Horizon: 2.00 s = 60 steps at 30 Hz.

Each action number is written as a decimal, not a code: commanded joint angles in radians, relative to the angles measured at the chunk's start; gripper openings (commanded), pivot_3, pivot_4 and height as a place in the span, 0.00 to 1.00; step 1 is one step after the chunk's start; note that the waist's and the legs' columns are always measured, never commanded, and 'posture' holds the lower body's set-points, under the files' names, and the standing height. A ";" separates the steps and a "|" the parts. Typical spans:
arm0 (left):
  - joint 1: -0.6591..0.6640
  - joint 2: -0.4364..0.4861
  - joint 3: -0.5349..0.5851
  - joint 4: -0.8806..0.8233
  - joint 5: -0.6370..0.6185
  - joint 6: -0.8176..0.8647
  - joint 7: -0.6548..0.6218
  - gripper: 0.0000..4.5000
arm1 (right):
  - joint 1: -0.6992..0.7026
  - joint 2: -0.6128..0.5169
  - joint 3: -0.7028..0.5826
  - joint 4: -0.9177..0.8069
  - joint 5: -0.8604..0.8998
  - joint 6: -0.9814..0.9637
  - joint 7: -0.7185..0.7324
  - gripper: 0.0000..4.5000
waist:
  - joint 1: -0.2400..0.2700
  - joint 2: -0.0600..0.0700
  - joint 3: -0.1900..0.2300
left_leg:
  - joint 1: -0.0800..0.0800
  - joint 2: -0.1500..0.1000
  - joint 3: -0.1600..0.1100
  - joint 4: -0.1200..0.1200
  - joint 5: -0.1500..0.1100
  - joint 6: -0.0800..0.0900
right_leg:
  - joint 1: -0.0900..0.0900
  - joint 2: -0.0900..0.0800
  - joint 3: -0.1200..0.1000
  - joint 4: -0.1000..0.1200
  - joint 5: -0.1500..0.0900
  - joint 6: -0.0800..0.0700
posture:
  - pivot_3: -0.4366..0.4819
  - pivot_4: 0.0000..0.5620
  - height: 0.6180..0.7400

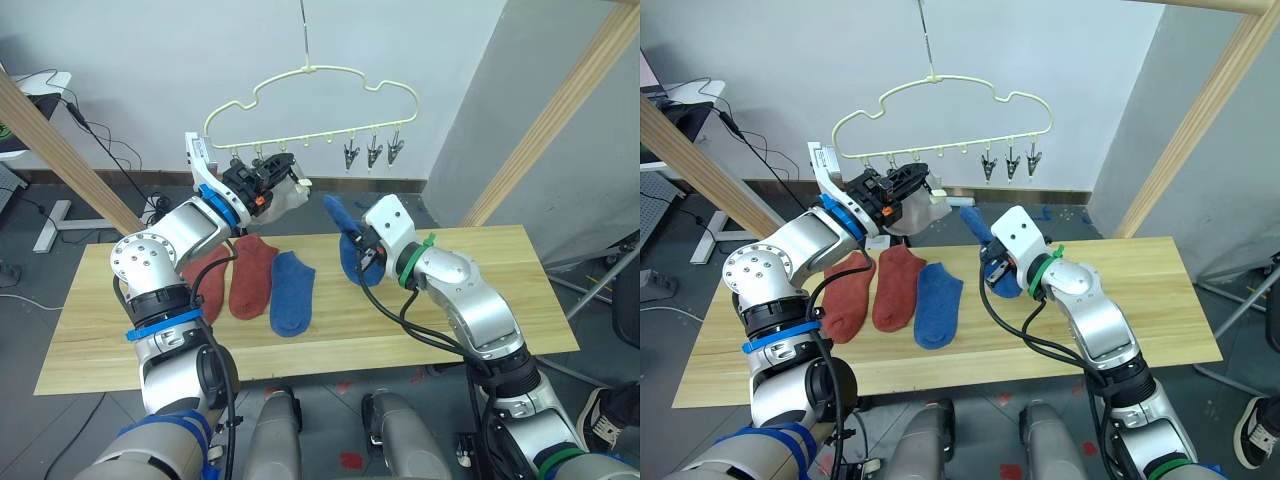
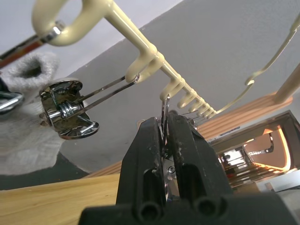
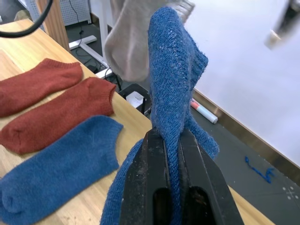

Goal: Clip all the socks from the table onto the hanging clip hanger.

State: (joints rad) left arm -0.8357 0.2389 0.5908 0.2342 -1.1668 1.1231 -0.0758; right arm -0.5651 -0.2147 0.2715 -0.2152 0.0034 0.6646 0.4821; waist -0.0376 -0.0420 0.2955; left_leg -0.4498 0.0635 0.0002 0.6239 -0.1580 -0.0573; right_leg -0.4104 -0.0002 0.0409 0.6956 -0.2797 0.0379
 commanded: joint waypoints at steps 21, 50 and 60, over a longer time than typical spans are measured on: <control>0.042 0.028 -0.058 -0.062 -0.037 -0.009 -0.004 0.00 | -0.125 0.055 0.065 0.019 -0.030 -0.014 -0.020 0.01 | 0.002 0.000 0.000 | 0.000 0.000 0.000 -0.006 0.000 0.000 | 0.000 0.000 0.000 -0.007 0.000 0.000 | 0.45 0.51 1.00; 0.428 0.347 -0.023 -0.482 -0.430 0.053 0.117 1.00 | -0.161 0.188 -0.050 0.316 0.074 -0.185 -0.006 0.24 | 0.041 -0.002 -0.001 | -0.002 0.000 -0.001 -0.016 0.000 -0.002 | -0.002 -0.003 -0.004 -0.014 0.003 -0.005 | 0.69 0.36 1.00; 0.698 0.511 -0.040 -0.672 -0.406 -0.019 0.125 1.00 | -0.043 0.099 -0.116 0.208 0.146 -0.099 0.037 1.00 | 0.108 -0.007 -0.006 | -0.002 -0.001 -0.001 -0.016 -0.001 -0.002 | -0.001 -0.005 -0.005 -0.016 0.003 -0.005 | 0.75 0.32 1.00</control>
State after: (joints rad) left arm -0.1498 0.7250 0.5531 -0.3680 -1.6090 1.1331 0.0562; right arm -0.6137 -0.1121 0.1881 0.0613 0.1155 0.5427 0.5202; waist 0.0705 -0.0490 0.2895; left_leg -0.4520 0.0624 -0.0010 0.6081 -0.1586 -0.0590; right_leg -0.4111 -0.0052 0.0356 0.6796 -0.2772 0.0329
